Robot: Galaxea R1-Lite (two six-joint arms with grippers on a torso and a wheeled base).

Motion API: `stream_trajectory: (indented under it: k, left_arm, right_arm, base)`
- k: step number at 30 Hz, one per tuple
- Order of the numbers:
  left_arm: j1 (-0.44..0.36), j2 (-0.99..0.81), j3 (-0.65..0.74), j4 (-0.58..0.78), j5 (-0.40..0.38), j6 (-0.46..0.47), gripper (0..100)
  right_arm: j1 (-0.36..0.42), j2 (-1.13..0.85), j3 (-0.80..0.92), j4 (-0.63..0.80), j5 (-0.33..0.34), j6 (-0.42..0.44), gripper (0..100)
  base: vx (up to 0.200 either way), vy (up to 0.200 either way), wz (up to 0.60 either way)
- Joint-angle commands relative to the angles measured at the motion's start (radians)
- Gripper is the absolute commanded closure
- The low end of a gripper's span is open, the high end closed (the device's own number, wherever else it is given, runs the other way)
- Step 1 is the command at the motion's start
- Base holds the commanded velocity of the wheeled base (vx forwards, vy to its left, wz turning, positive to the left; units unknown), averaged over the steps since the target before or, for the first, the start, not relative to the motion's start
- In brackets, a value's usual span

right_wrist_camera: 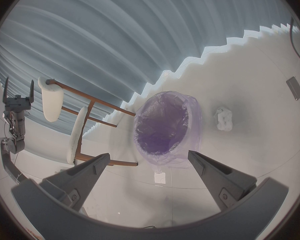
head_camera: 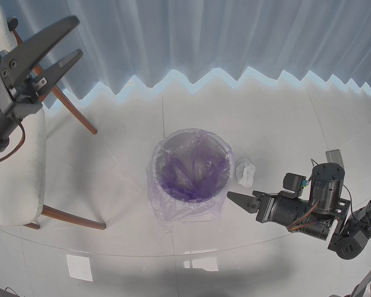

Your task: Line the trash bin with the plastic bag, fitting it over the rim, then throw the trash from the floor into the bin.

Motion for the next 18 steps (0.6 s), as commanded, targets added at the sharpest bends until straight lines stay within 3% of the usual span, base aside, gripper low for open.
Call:
stream_trajectory:
  k: [1, 7, 10, 18]
  left_arm:
    - [0.007, -0.073, -0.011, 0.163, -0.028, 0.006, 0]
    - [0.0, -0.087, -0.028, 0.219, -0.08, -0.027, 0]
    - [0.011, -0.089, -0.048, 0.206, -0.085, -0.067, 0]
    - [0.02, -0.105, -0.045, 0.215, -0.119, -0.065, 0]
  right_arm:
    - [-0.004, 0.004, -0.004, -0.001, -0.003, 0.0, 0]
    - [-0.006, 0.009, -0.003, -0.001, -0.003, -0.002, 0]
    - [-0.006, 0.015, -0.004, -0.001, -0.002, -0.002, 0]
    - [-0.006, 0.07, -0.008, -0.004, -0.005, -0.02, 0]
  base:
    - [0.0, 0.0, 0.0]
    - [0.0, 0.0, 0.0]
    - [0.0, -0.2, 0.0]
    - [0.0, -0.2, 0.0]
